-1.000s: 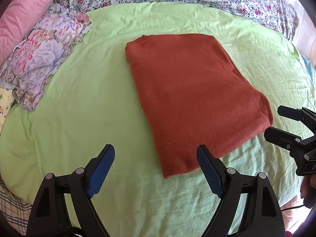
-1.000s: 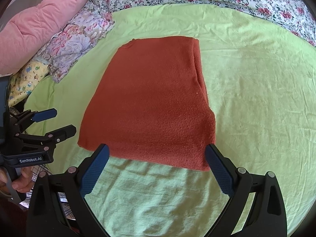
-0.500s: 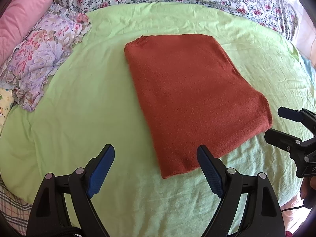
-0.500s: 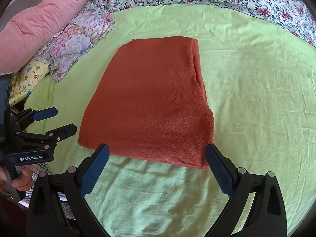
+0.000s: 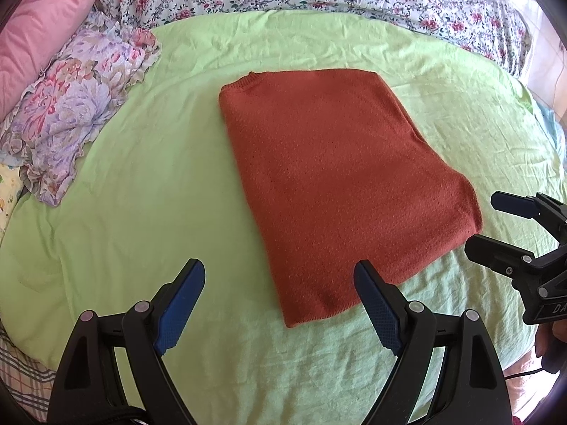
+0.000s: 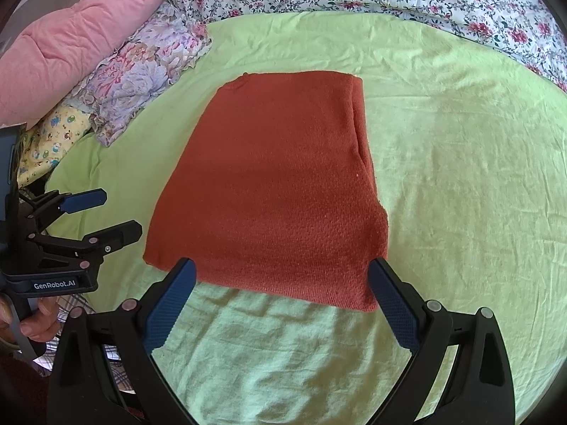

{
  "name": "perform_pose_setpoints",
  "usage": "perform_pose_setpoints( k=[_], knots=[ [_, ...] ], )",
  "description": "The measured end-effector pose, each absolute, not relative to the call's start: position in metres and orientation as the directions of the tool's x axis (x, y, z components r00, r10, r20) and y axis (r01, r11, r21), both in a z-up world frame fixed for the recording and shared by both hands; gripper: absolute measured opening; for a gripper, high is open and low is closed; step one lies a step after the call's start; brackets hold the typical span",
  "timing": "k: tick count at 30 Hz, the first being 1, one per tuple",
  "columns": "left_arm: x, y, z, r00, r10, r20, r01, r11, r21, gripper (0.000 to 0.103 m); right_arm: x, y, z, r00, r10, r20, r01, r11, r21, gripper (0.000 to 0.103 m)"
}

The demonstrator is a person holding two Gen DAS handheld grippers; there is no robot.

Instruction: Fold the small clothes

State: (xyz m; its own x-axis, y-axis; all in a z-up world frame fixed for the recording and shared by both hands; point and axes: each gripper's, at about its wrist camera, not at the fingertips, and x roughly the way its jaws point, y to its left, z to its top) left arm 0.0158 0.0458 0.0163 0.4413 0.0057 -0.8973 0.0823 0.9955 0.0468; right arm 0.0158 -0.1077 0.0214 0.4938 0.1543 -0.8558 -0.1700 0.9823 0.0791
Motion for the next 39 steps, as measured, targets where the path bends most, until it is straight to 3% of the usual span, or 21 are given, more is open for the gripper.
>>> perform_pose_setpoints(
  k=[39],
  knots=[
    [0.042, 0.046, 0.017, 0.436, -0.015, -0.9, 0.073, 0.997, 0.019, 0.087, 0.045, -0.11, 0.025, 0.489, 0.168, -0.856, -0.193, 0.978, 0.081, 0.097]
  ],
)
